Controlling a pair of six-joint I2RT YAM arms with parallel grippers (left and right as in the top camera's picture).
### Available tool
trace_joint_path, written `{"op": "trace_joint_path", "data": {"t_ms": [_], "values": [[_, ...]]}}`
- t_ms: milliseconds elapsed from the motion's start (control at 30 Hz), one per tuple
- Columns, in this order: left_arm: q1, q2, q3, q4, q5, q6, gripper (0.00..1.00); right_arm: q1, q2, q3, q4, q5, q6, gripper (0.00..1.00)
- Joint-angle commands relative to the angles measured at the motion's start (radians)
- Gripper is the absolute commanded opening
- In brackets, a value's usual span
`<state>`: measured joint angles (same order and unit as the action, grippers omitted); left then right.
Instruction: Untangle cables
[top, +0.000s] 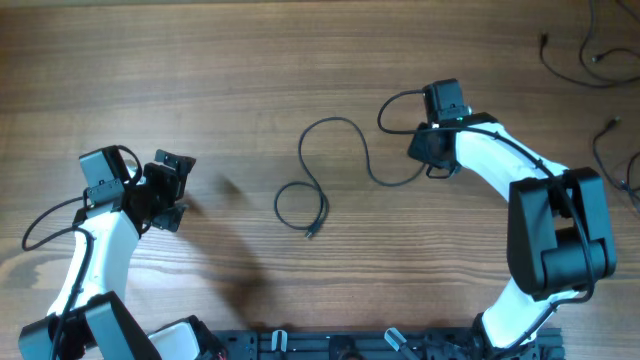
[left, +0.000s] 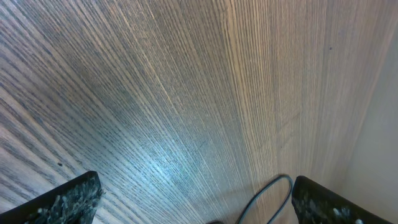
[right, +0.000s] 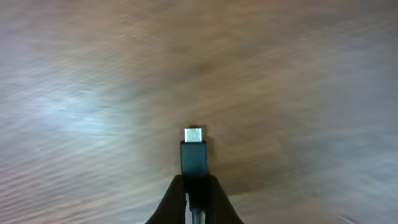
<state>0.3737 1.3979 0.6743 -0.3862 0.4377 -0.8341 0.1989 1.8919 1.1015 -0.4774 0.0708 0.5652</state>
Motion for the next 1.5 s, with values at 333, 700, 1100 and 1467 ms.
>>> {"op": "trace_joint_path", "data": {"t_ms": [333, 700, 1100, 1467], "values": [[0.006, -0.012, 0.01, 0.0, -0.013, 0.019, 1.0, 0.075, -0.24, 0.001, 0.039, -0.409, -0.229, 0.04], [0.006, -0.012, 0.01, 0.0, -0.013, 0.019, 1.0, 0.452, -0.32, 0.0, 0.087, -0.422, -0.291, 0.04], [0.006, -0.012, 0.01, 0.0, -0.013, 0.019, 1.0, 0.601, -0.211, 0.0, 0.087, -0.197, -0.077, 0.36], [0.006, -0.012, 0.01, 0.0, -0.013, 0.019, 1.0, 0.609, -0.008, 0.0, 0.134, -0.027, -0.354, 0.55]]}}
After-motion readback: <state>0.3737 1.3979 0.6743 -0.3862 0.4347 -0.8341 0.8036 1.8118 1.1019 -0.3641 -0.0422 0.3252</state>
